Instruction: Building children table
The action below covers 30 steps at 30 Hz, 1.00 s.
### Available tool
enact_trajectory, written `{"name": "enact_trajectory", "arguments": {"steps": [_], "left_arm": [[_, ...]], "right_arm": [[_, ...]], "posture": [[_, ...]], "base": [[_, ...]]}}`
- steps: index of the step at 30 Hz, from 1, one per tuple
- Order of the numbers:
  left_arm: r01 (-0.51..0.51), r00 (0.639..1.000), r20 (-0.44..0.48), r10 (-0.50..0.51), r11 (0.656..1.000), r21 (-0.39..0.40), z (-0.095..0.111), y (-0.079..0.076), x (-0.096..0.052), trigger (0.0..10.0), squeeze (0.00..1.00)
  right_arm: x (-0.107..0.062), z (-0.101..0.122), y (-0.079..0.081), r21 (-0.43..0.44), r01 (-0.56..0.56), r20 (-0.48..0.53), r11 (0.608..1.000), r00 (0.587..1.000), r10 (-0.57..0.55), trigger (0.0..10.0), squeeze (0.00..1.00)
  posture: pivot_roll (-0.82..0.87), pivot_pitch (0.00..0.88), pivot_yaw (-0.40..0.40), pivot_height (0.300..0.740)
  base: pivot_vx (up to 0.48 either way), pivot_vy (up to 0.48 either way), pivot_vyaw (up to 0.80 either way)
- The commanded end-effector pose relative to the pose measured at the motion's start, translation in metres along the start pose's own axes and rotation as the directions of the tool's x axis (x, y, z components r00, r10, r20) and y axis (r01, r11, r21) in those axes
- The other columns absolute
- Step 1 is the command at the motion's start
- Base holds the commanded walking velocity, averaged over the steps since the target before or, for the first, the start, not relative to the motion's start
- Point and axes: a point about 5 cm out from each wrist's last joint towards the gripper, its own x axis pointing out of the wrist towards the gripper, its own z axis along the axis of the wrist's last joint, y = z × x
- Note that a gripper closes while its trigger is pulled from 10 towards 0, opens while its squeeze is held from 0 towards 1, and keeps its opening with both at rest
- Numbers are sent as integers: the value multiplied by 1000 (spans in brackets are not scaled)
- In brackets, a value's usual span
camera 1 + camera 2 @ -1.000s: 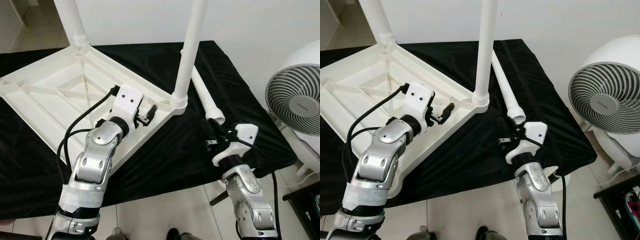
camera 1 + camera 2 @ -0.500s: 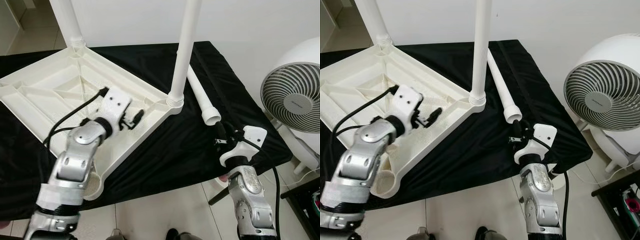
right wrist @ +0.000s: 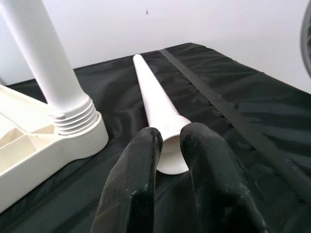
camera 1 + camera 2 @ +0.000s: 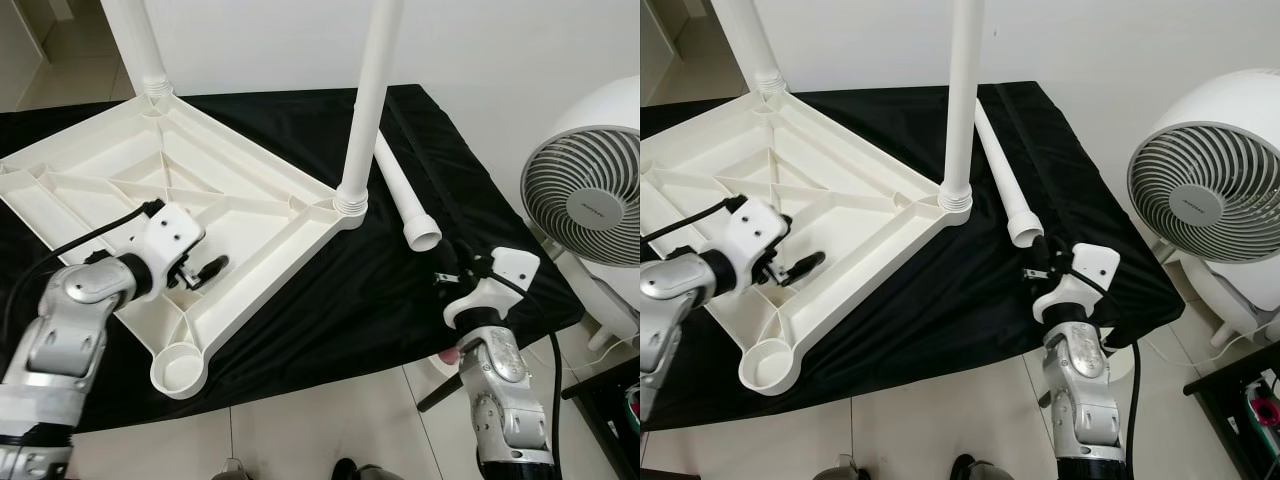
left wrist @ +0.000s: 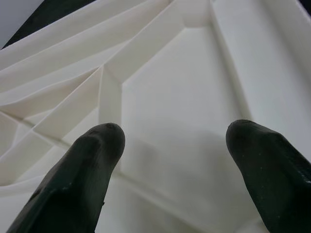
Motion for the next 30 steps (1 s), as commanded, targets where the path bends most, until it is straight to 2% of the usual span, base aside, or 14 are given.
{"name": "enact_trajectory", "arguments": {"steps": [1,4,6,10,14,16,22,25,30], "left_arm": [[3,1000,-20,-3,1000,0,-7,4,-5,10000,0],[-14,1000,-25,15,1000,15,-8,10,-8,10000,0],[-52,997,-49,54,998,37,-11,26,-17,10000,0],[-68,995,-75,72,996,56,-14,35,-25,10000,0],[-58,991,-112,66,996,72,-20,37,-32,10000,0],[-35,987,-151,51,994,103,-25,37,-38,10000,0],[-13,985,-168,31,994,111,-28,34,-42,10000,0],[9,975,-220,29,986,169,-33,35,-45,10000,0],[35,969,-248,15,980,195,-35,36,-49,10000,0]], "right_arm": [[0,-3,-1,-3,1,-9,1000,1000,-1,10000,0],[0,-4,-1,-2,-1,-10,1000,1000,1,10000,0],[1,-4,0,0,-6,-11,1000,1000,6,10000,0],[1,-4,0,1,-8,-11,1000,1000,8,10000,0],[1,-4,0,0,-9,-12,1000,1000,9,10000,0],[1,-4,-1,-1,-11,-13,1000,1000,11,10000,0],[1,-5,0,0,-14,-18,1000,1000,14,10000,0],[1,-5,1,1,-20,-20,1000,1000,20,10000,0],[2,-6,1,2,-25,-24,1000,999,25,10000,0]], "posture": [[113,101,-21,740],[114,102,-22,740],[116,103,-22,740],[117,103,-22,740],[119,105,-23,740],[123,106,-25,740],[125,104,-27,740],[127,104,-33,740],[127,100,-36,740]], "base": [[0,0,0],[0,0,0],[0,0,0],[0,0,0],[0,0,0],[0,0,0],[0,0,0],[0,0,0],[0,0,0]]}}
